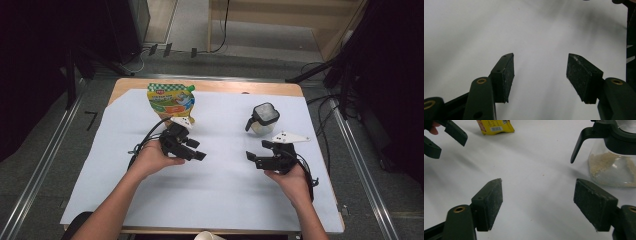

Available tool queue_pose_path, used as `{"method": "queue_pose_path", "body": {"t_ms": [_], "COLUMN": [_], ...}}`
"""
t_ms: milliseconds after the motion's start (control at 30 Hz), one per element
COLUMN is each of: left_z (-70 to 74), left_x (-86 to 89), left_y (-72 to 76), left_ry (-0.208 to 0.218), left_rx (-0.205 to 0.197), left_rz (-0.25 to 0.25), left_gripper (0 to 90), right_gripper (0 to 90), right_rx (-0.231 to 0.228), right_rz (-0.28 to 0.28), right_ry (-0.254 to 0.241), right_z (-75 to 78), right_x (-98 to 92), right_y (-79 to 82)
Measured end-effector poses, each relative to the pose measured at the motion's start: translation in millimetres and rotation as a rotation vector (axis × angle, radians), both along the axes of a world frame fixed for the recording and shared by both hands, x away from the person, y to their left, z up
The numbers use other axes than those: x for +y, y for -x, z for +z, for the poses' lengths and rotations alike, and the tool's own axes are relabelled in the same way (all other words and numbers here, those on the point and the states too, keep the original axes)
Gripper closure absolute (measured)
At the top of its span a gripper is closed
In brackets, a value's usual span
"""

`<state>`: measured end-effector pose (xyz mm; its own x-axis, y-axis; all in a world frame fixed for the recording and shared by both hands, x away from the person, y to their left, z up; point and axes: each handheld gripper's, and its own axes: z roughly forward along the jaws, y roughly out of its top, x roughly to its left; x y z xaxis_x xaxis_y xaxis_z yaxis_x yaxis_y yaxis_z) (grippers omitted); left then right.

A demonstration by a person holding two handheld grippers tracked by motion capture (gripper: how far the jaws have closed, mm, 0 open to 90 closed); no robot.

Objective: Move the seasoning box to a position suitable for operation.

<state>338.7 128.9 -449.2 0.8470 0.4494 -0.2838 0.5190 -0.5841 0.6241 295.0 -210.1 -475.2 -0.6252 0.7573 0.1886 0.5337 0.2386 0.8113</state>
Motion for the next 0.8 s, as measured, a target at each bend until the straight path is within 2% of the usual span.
{"method": "queue_pose_path", "body": {"t_ms": [133,233,367,567,800], "left_z": [-0.5,2.2,4.8,4.9,4.1], "left_x": [2.2,3.7,5.4,5.6,5.3], "left_y": [1.1,1.4,1.1,1.9,2.6], "left_ry": [0.009,0.029,0.059,0.046,0.042], "left_rx": [-0.023,-0.042,-0.03,-0.031,-0.022], "left_rz": [0.005,0.026,0.036,0.009,0.005], "left_gripper": [40.0,39.6,41.2,44.1,43.0], "right_gripper": [29.1,30.4,33.0,35.1,35.7], "right_rx": [0.0,-0.018,-0.024,-0.026,-0.022], "right_rz": [0.007,0.015,0.024,0.022,0.015], "right_ry": [0.005,0.031,0.041,0.041,0.045], "right_z": [0.0,-0.7,-1.7,-1.2,-0.6], "right_x": [-0.2,1.1,2.9,2.7,-0.2], "right_y": [-0.2,-0.2,-0.8,-0.7,-0.9]}}
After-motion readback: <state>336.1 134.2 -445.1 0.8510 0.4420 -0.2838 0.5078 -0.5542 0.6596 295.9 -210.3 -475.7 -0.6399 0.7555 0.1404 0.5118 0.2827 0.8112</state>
